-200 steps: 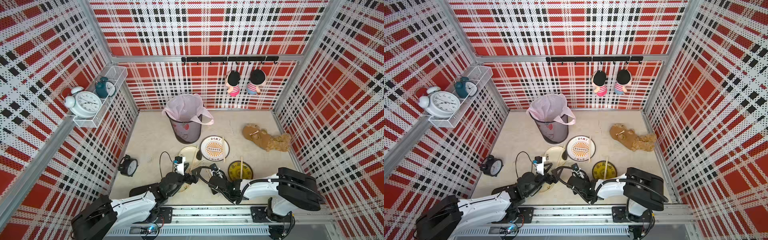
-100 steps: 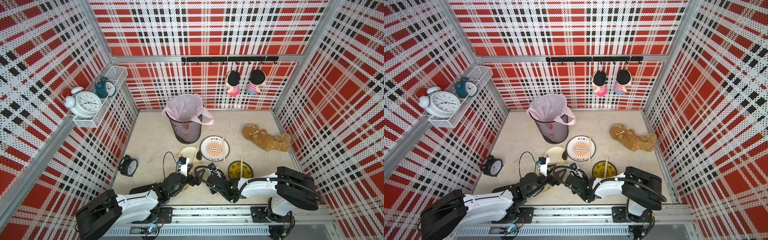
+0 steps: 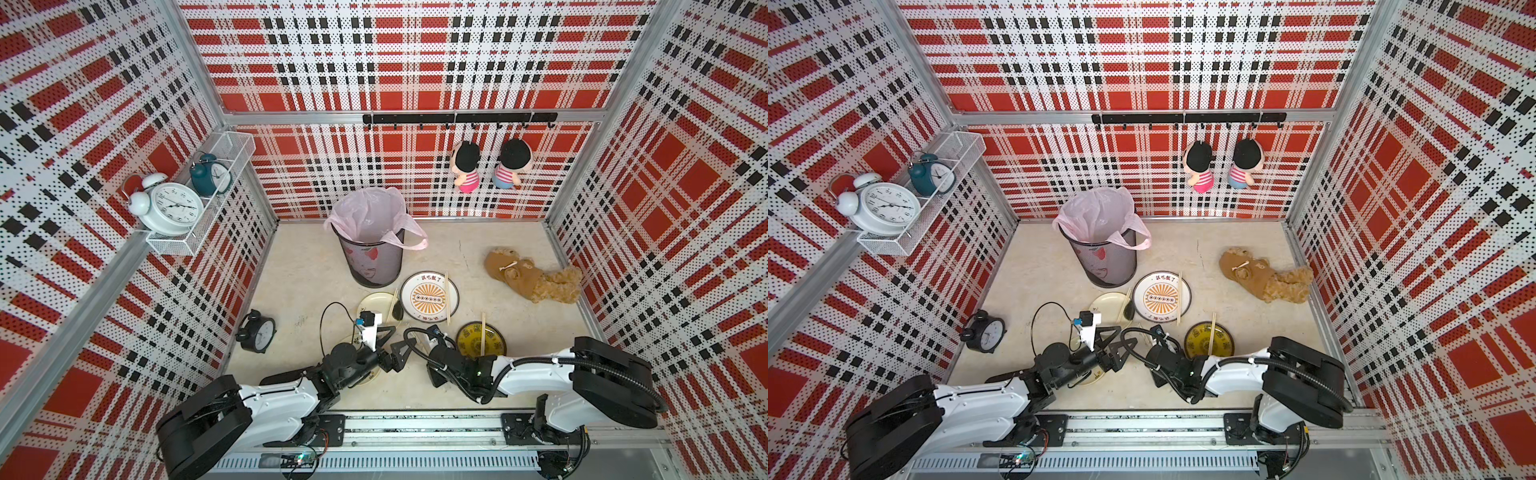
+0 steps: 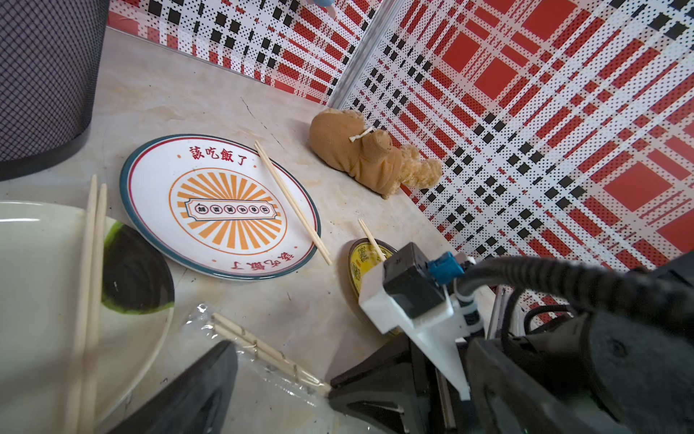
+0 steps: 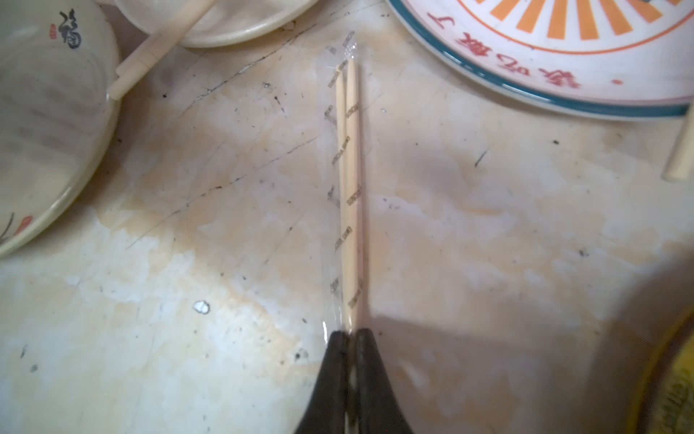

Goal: Remove the packaging of disposable chopsticks
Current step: Pick up the disposable chopsticks from the center of the board.

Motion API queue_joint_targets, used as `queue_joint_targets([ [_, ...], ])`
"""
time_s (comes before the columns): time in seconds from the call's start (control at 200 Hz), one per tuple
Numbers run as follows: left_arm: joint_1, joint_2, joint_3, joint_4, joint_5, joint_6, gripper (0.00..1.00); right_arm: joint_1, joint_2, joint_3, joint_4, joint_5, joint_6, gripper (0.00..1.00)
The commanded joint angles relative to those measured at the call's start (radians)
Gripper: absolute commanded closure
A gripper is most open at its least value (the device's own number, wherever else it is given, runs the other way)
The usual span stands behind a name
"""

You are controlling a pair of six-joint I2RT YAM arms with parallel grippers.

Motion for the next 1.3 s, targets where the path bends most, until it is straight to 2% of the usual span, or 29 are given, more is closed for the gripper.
queue_joint_targets([
  [0.0, 0.006, -0.019, -0.001, 0.033, 0.053, 0.008, 0.02, -0.04, -0.034, -0.05, 0.154, -0.079, -0.075, 0.93],
  [0.195, 0.029, -0.068, 0.001, -0.006, 0.045, 0.001, 0.02, -0.043, -0.117, -0.098, 0.251, -0.097, -0.123, 0.93],
  [0.411, 0.025, -0.083, 0.011, -0.016, 0.041, 0.002, 0.02, -0.053, -0.205, -0.143, 0.266, -0.136, -0.153, 0.92],
  [0.686, 0.01, -0.094, 0.011, 0.132, 0.015, -0.044, 0.02, -0.074, -0.367, -0.184, 0.357, -0.155, -0.249, 0.91],
  [0.852, -0.033, -0.103, 0.022, 0.164, -0.092, -0.018, 0.01, -0.092, -0.455, -0.204, 0.41, -0.165, -0.304, 0.9],
  [1.067, -0.05, -0.02, 0.053, 0.261, -0.127, -0.018, 0.03, -0.1, -0.507, -0.206, 0.426, -0.239, -0.354, 0.9],
  [1.193, -0.067, 0.057, 0.07, 0.359, -0.107, -0.018, 0.1, -0.099, -0.492, -0.203, 0.469, -0.315, -0.383, 0.9],
  [1.293, -0.067, 0.101, 0.073, 0.429, -0.094, -0.04, 0.23, -0.1, -0.477, -0.204, 0.498, -0.349, -0.392, 0.89],
])
